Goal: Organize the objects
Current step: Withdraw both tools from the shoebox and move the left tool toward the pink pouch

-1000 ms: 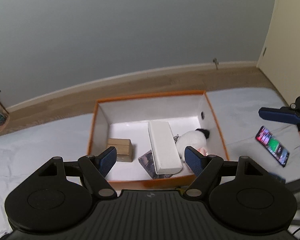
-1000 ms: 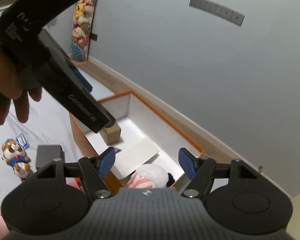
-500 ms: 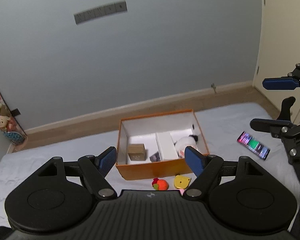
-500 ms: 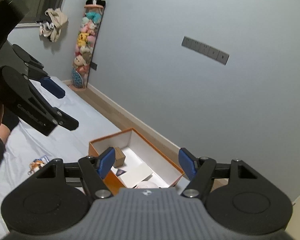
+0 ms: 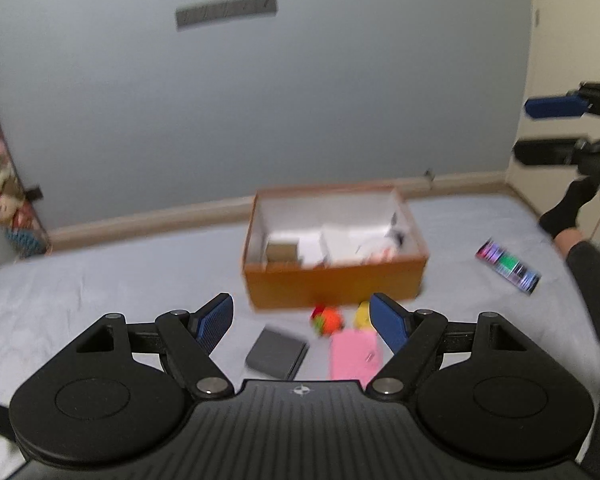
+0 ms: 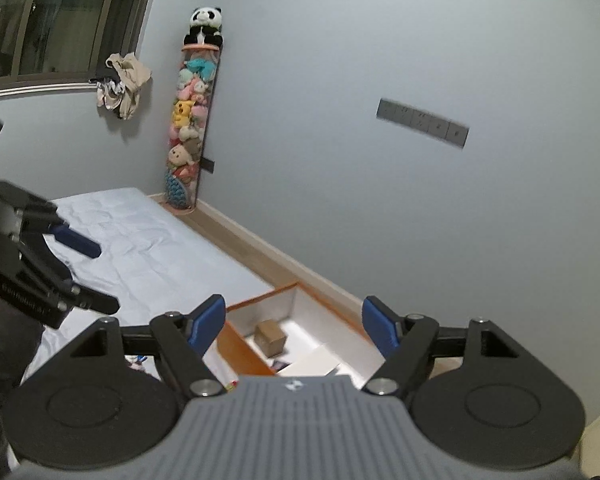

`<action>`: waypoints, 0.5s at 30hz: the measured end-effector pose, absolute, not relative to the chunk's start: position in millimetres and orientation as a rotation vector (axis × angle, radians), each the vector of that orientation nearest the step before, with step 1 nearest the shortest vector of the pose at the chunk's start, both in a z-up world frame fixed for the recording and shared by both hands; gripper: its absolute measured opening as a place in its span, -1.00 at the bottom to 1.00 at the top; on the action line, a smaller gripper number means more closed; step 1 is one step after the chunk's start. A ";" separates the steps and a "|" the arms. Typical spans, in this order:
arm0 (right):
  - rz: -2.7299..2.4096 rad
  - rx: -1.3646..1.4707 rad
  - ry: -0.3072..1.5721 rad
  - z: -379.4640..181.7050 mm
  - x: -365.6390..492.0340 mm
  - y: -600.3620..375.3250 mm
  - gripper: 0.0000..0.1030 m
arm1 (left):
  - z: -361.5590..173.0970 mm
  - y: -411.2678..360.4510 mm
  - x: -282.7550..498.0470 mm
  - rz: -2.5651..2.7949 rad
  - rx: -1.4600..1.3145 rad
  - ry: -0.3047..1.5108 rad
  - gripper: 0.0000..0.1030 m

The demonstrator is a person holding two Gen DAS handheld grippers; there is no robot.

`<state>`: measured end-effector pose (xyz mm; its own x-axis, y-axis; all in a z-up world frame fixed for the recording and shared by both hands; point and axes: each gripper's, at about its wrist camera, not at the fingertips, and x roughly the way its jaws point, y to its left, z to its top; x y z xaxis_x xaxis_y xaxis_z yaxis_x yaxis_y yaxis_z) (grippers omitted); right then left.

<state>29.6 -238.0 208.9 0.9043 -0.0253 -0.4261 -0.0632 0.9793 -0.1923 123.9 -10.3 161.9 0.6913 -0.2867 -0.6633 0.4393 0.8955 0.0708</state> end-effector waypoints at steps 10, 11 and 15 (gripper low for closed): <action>0.056 -0.010 0.496 104.6 66.3 -251.2 0.54 | 54.3 16.8 131.6 -0.398 0.190 0.798 0.77; 0.056 0.009 0.508 93.8 68.2 -251.8 0.56 | 46.5 20.6 124.3 -0.395 0.163 0.808 0.77; 0.065 0.041 0.570 54.7 69.1 -250.4 0.56 | 6.9 28.0 106.2 -0.370 0.051 0.867 0.77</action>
